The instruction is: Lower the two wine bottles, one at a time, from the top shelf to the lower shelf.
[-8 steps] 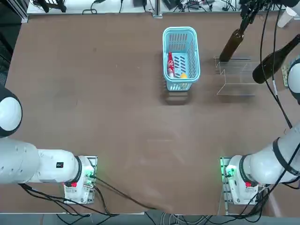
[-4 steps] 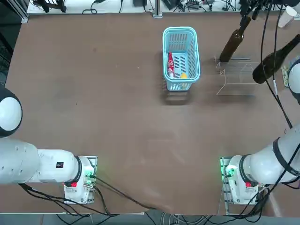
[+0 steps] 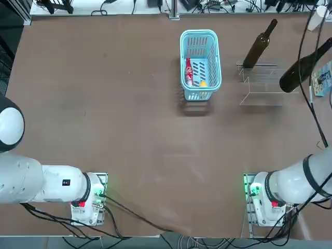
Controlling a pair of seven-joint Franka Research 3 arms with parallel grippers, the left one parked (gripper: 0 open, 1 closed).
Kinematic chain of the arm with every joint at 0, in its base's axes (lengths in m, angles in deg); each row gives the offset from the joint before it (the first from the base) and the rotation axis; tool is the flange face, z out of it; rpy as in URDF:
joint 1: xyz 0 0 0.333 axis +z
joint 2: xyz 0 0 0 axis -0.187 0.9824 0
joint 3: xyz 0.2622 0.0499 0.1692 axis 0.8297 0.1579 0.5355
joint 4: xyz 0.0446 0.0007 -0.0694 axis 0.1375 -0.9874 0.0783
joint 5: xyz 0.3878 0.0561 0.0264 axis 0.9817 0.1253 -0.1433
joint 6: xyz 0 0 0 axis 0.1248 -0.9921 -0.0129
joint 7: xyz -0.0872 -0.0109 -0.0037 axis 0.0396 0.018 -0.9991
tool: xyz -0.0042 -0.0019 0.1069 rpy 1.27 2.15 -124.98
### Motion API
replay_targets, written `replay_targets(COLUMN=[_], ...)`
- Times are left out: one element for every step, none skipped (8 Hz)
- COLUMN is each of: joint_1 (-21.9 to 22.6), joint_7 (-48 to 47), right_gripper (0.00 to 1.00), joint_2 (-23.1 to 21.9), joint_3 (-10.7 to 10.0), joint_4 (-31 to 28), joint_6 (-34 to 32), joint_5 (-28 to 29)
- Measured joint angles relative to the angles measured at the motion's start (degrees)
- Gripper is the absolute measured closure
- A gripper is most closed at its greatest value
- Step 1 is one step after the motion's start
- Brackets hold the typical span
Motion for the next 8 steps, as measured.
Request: replay_targets(joint_1=[-0.3, -0.72, -1.05, -1.62, -2.47, -3.15, -3.58, -3.78], joint_7=[0.16, 1.29, 3.03, 4.35, 5.37, 5.7, 5.71, 5.71], right_gripper=[0.0, 0.0, 0.0, 0.0, 0.0, 0.0, 0.0, 0.0], joint_2=[-2.27, -3.97, -5.13, -6.07, -7.02, -8.31, -10.01, -11.75], joint_3=[-0.25, -0.89, -2.42, -4.32, -5.69, -6.3, -6.45, -6.63], joint_4=[-0.02, -0.19, -0.99, -2.67, -4.96, -7.49, -10.31, -13.09], joint_6=[-2.34, -5.1, -7.08, -7.56, -7.48, -7.29, -7.11, -6.88], joint_5=[-0.24, -0.36, -0.46, -0.59, -1.49, -2.48, -2.9, -3.03])
